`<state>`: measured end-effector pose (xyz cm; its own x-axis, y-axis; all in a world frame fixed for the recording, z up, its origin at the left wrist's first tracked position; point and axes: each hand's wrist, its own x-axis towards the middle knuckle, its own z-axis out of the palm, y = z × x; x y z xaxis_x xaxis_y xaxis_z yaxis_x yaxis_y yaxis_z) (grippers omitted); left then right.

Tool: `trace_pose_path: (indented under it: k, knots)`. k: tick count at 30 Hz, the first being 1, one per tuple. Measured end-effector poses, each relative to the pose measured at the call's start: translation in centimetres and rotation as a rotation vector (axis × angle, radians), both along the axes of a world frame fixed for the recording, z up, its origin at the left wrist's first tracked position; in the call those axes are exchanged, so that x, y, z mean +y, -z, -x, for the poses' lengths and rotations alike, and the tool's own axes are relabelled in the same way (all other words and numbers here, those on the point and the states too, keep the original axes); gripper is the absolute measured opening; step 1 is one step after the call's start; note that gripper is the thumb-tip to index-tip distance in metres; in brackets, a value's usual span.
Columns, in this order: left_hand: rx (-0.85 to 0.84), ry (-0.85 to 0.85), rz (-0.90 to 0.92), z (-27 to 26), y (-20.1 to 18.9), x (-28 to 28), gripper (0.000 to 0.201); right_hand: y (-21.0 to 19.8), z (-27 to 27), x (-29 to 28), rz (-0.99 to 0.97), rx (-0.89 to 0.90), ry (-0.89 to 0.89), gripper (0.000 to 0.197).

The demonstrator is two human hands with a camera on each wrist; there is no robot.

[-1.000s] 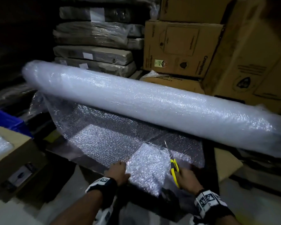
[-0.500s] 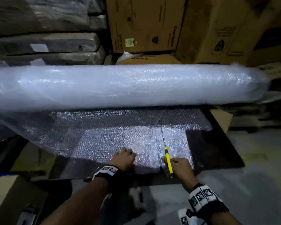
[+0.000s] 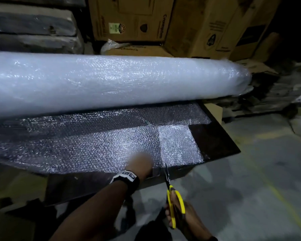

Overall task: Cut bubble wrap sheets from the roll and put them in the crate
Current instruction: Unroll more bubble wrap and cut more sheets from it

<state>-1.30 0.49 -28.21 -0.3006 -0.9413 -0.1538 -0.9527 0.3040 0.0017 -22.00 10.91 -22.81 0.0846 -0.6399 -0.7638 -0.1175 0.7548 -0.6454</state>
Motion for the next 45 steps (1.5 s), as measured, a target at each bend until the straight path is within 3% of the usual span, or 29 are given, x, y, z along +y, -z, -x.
trace_pose_path:
  k: [4, 22, 29, 35, 39, 45]
  knots:
    - [0.008, 0.028, 0.04, 0.0, 0.8, -0.6, 0.033, 0.9, -1.2, 0.2, -0.115, -0.014, 0.027, 0.055]
    - [0.041, 0.061, 0.12, -0.6, 0.6, -1.6, 0.04, 1.0, -1.7, -0.7, -0.232, 0.001, -0.019, 0.058]
    - [0.055, 0.129, 0.151, -0.3, 0.8, -1.7, 0.047, 1.9, -1.4, -0.5, -0.105, -0.064, 0.043, 0.055]
    - [0.017, 0.221, 0.256, -0.1, 1.6, -2.4, 0.038, 1.1, -1.1, -0.5, -0.092, -0.081, 0.005, 0.052]
    - [0.041, 0.186, 0.254, 0.0, 1.4, -2.3, 0.042, 1.2, -0.7, -0.3, -0.119, -0.076, -0.029, 0.051]
    - [0.07, 0.155, 0.229, -0.3, 1.4, -2.2, 0.037, 2.1, -1.2, -1.0, -0.036, -0.092, 0.005, 0.067]
